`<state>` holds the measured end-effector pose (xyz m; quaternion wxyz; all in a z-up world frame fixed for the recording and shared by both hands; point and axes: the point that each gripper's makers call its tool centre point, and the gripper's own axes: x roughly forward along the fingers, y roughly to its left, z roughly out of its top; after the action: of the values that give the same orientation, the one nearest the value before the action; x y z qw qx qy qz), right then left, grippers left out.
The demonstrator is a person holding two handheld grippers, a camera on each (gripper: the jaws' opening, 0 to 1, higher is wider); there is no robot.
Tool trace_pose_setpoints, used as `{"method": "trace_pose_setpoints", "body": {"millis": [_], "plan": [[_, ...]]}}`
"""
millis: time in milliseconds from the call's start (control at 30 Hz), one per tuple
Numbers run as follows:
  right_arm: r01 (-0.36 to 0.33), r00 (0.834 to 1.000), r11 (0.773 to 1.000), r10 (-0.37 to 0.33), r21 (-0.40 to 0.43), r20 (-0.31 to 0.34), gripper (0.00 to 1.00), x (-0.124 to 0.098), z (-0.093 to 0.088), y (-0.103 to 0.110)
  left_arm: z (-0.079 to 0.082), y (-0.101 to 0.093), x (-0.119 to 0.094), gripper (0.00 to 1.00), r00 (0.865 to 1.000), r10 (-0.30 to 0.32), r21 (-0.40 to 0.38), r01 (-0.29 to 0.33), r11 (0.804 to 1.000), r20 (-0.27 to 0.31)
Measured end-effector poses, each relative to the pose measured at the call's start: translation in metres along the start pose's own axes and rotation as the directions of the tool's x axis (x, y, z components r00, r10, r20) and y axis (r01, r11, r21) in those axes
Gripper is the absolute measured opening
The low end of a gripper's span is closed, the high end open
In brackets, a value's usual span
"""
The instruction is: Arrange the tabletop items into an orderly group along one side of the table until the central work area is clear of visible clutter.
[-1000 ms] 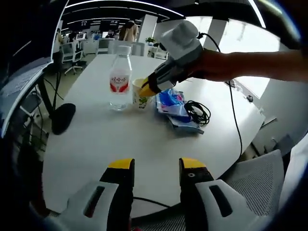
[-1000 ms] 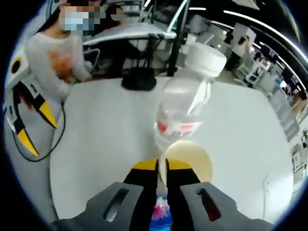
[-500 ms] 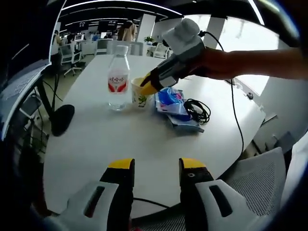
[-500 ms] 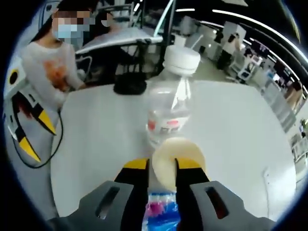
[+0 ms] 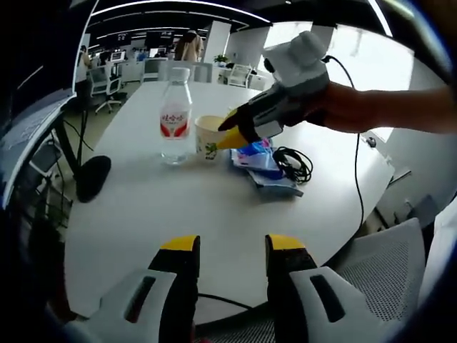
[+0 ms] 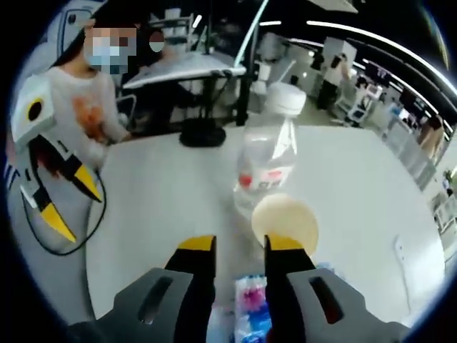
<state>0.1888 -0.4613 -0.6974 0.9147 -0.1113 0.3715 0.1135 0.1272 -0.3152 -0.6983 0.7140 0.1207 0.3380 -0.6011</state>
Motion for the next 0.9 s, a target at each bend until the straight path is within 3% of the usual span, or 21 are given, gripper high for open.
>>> {"method": "trace_pose_setpoints", "body": {"millis": [333, 500, 667, 900], "plan": [[0.059, 0.995, 0.998, -0.061, 0.03, 0.073, 0.25, -0.021, 0.011, -0.007, 0.0, -0.002, 0.0, 0.35, 1.0, 0.002, 0.016, -0.002, 1.0, -0.001], [0.088, 0.991, 0.994, -0.093, 0.062, 0.096, 0.25, -0.034, 0.008, -0.007, -0.001, -0.001, -0.001, 0.35, 1.0, 0.006, 0.013, -0.006, 1.0, 0.001], [0.134, 0.986, 0.987, -0.142, 0.09, 0.09, 0.24, -0.05, -0.008, -0.009, -0.001, -0.001, -0.001, 0.35, 1.0, 0.008, 0.01, -0.008, 1.0, 0.001], [0.192, 0.978, 0.968, -0.203, 0.16, 0.055, 0.24, -0.076, -0.048, -0.015, -0.001, -0.002, 0.0, 0.35, 1.0, 0.009, 0.007, -0.009, 1.0, -0.001]]}}
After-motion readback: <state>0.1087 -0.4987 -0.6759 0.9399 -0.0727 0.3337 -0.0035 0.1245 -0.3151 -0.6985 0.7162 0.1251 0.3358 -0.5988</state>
